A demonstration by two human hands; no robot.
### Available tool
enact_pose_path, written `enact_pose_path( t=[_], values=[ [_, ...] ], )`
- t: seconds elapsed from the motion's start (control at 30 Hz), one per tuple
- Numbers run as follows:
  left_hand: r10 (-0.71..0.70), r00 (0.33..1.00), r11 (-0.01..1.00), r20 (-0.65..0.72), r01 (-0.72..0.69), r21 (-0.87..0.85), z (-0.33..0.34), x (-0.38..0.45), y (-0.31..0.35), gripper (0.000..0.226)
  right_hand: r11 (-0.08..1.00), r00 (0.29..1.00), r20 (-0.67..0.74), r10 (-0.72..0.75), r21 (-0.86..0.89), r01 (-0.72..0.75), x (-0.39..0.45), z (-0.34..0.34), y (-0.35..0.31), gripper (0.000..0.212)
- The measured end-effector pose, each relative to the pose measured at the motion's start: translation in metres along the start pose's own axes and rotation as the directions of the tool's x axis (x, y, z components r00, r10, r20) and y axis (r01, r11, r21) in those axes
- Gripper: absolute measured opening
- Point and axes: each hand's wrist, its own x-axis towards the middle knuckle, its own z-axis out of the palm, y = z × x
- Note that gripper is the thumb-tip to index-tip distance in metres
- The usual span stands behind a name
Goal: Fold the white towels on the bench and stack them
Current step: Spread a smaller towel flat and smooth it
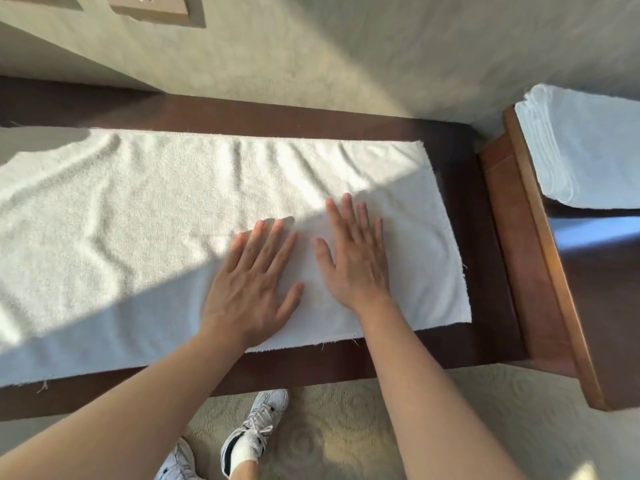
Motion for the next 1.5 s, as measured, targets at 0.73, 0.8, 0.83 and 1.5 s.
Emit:
enact_pose_path(
  t=[0.73, 0.8, 0.83, 1.5],
  values=[
    [0.014, 1.000, 1.000, -0.017, -0.014, 0.003, 0.000, 0.007, -0.003, 0.083, 0.940, 0.942, -0.021, 0.335, -0.056, -0.335, 0.129, -0.045, 0.074, 0.068],
    [0.010, 1.000, 1.000, -0.001, -0.010, -0.002, 0.000, 0.006, -0.003, 0.084, 0.965, 0.962, -0.084, 0.259, -0.023, -0.262, 0.116, -0.044, 0.056, 0.068],
    [0.006, 1.000, 1.000, -0.001, -0.006, 0.000, 0.000, 0.007, -0.003, 0.084, 0.983, 0.978, -0.103, 0.181, -0.006, -0.182, 0.103, -0.039, 0.040, 0.068],
    [0.029, 0.999, 0.995, 0.038, -0.025, -0.095, -0.011, 0.001, -0.001, 0.075, 0.946, 0.949, 0.006, 0.316, -0.074, -0.315, -0.069, -0.010, 0.070, 0.072]
  ],
)
